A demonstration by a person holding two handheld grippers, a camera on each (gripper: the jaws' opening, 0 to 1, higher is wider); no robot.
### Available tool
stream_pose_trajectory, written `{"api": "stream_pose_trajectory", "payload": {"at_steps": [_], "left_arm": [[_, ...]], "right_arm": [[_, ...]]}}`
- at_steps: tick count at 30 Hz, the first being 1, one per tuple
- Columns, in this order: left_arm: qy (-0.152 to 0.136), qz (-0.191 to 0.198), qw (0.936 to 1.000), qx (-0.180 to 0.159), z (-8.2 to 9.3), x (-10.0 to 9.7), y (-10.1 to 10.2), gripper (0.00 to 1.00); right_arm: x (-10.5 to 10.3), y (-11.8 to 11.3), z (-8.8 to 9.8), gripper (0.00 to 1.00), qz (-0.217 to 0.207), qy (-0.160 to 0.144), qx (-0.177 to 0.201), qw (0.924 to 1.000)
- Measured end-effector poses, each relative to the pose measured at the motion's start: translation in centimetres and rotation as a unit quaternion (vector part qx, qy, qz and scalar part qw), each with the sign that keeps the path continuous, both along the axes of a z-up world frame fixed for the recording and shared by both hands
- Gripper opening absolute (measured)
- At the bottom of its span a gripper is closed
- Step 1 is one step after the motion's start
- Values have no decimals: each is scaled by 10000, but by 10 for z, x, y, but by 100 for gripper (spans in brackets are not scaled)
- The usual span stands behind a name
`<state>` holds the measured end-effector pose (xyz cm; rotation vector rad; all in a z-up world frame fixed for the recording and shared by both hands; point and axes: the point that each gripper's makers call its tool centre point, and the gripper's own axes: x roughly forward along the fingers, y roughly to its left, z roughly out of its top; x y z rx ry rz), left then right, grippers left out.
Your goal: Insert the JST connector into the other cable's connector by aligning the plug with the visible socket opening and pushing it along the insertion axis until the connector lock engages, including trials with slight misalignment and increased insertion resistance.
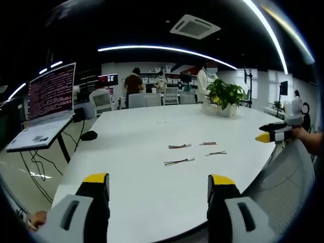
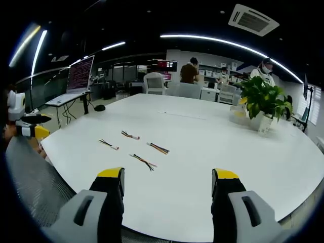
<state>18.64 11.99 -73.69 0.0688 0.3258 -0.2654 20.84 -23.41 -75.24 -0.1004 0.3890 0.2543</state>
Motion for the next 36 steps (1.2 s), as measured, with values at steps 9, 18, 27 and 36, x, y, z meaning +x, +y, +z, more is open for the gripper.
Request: {"api": "stream_pose_trajectory", "payload": {"at_steps": [9, 18, 27, 36], "left_arm": [[18, -15, 10000, 19, -1, 4, 7, 77], [37, -53, 10000, 66, -3, 5, 12, 75], [-133, 90, 9998, -107, 4, 7, 17, 71], [-182, 95, 9994, -271, 6, 7, 17, 65]], "right_arm": [[0, 9, -1, 68, 59, 33, -45, 10000], [-1, 16, -3, 67, 130, 68, -153, 9998], [-1, 15, -5, 66, 98, 111, -191, 9997], [0, 15, -4, 63, 106, 73, -184, 9997]]}}
